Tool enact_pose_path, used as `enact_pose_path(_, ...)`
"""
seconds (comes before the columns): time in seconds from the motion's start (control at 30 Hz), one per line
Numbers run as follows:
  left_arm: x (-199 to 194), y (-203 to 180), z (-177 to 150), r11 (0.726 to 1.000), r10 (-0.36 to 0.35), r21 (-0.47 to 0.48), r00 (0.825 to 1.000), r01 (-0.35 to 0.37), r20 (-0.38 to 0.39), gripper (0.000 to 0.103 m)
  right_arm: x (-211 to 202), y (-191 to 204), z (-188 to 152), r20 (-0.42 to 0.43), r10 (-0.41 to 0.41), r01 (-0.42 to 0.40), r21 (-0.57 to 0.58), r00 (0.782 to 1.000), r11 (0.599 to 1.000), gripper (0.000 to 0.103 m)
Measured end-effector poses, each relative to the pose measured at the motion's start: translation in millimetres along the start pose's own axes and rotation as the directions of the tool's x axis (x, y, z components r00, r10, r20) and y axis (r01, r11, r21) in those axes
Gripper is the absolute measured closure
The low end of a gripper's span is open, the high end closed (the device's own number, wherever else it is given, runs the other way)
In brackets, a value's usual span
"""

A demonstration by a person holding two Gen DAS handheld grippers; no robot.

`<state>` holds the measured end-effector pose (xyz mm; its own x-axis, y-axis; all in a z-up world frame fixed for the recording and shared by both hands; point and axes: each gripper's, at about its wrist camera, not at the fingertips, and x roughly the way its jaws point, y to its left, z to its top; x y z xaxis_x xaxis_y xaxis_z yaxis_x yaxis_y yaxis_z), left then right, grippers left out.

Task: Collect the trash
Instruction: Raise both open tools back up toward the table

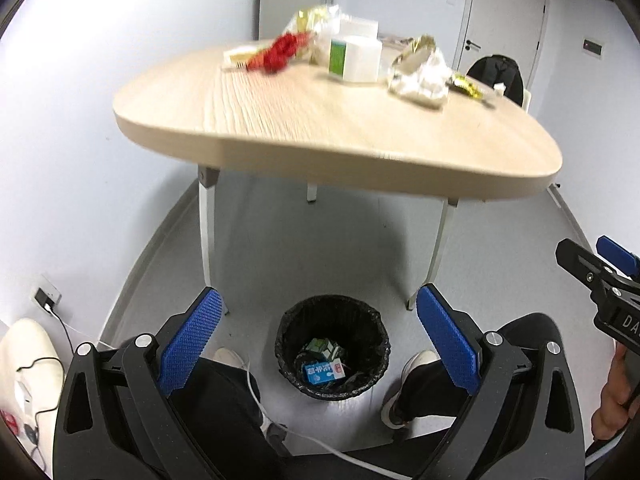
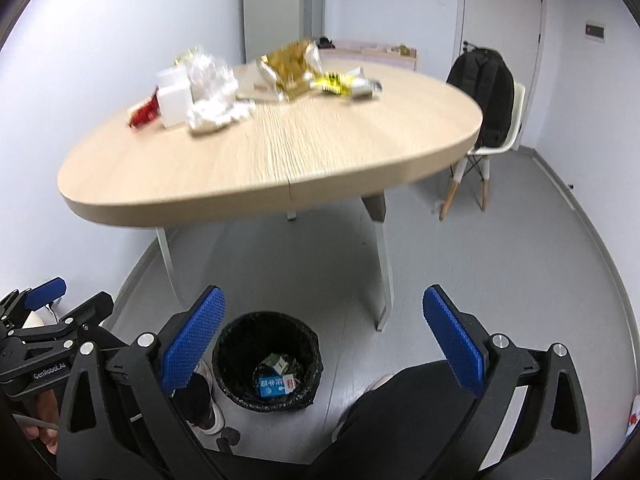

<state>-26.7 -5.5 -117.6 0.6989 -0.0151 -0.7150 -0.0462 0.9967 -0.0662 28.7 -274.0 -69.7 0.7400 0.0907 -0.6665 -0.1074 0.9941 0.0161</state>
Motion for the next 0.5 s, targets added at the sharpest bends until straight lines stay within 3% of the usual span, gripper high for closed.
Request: enact_pose_path(0.5, -39, 18, 55, 0.998, 0.035, -0.049, 0.997, -0.032, 0.063, 0.008, -31, 8, 48, 0.075, 0.044, -0.043, -0.017, 0.996, 0.999, 0.009)
